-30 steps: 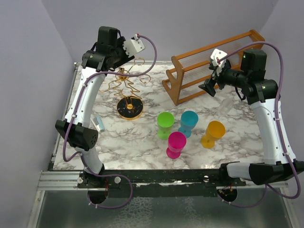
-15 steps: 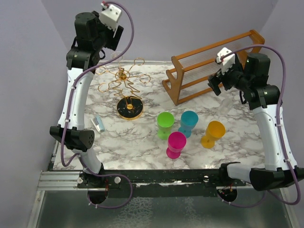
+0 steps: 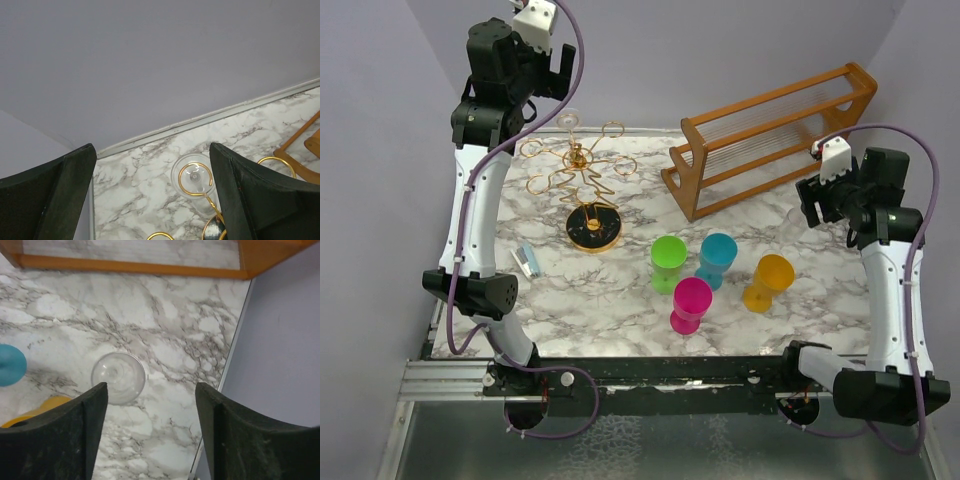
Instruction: Place the wine glass upside down on the wine glass rack
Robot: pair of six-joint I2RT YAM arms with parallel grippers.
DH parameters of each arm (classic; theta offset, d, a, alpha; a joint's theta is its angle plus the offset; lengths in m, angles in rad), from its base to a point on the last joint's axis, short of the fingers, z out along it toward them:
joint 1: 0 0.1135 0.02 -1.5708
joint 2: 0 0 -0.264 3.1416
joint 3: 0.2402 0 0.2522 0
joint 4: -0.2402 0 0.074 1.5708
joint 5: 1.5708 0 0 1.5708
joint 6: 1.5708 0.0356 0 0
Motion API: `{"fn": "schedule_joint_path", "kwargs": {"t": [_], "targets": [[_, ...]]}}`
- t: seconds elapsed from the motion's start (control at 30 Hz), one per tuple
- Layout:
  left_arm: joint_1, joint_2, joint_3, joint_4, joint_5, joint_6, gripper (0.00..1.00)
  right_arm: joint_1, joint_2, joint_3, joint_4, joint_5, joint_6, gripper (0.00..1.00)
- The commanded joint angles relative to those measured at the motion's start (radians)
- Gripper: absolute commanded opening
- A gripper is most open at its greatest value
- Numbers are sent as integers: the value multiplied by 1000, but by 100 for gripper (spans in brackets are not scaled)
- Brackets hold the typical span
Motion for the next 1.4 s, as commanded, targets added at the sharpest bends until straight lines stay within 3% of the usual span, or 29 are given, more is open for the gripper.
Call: {"fn": "schedule_joint_path", "kwargs": {"t": [0.0,0.5,0.67,0.83,0.93,1.07,1.27,1.37], "targets": [[-3,-6,11,-42,-2,-22,99,-50,-9,-17,-65,22,17,65],[-3,7,9,-49,22,-36,99,-54,147,-21,-73,-64,46,37],[-3,10,9,-50,14,-26,99,-54,197,-12,-77,-83,47,25],[-3,25,17,-53,16,-24,99,-54,204,23,-82,-91,49,3],[-2,32,16,-55,19,-25,99,-54,207,62,-85,-87,47,1],[-4,28,5,-49,10,-22,99,-54,202,115,-68,32,13,1],[-3,10,0,-44,-25,-15,99,-54,169,135,115,428,-102,1],[-3,3,-3,-44,-30,-16,99,-54,167,200,140,445,-132,1]]}}
